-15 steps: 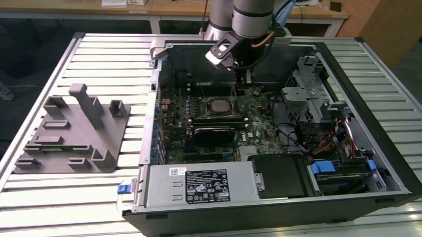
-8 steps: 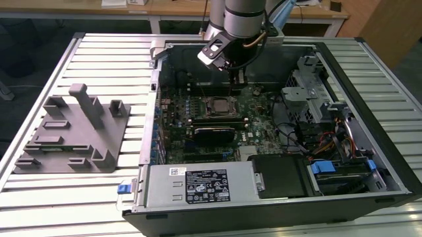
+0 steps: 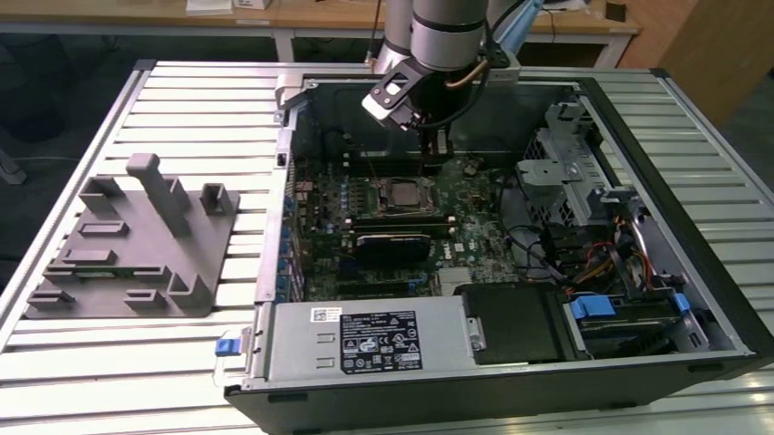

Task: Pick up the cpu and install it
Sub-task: 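Close the cpu cover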

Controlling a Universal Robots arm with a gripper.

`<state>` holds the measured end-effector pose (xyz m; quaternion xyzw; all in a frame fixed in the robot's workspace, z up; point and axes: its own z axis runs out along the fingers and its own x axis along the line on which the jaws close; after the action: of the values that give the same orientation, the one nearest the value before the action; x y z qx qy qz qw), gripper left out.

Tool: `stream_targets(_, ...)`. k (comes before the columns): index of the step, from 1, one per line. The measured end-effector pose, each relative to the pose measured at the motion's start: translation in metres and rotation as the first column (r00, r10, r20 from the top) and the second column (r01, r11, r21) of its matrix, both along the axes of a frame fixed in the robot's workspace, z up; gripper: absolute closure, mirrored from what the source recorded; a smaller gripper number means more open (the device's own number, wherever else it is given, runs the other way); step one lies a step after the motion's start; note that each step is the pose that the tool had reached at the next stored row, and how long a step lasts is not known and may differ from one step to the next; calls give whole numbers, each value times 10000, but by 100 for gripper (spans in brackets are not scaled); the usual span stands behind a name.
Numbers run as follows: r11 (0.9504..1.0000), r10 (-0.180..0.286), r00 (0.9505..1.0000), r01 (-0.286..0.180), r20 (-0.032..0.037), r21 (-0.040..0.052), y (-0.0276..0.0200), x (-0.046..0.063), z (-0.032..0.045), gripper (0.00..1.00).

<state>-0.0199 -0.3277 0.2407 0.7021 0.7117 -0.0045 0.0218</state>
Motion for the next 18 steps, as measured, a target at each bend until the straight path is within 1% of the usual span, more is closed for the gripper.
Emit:
stream_targets(5, 10000, 2, 10000, -2, 0, 1, 0, -6, -1, 89)
stream_targets(7, 10000, 1, 10000, -1, 2, 3, 1, -43, -2, 89)
stream_targets(11, 10000, -1, 10000, 1, 12, 2, 0, -163, -3, 89)
stream_targets(13, 10000, -1, 10000, 1, 15, 3, 1, -202, -5, 89)
stream_targets(15, 10000, -1, 10000, 1, 14, 2, -1, -223, -5, 89)
stream_targets(18, 10000, 0, 10000, 0, 14, 1, -2, -225, -5, 89)
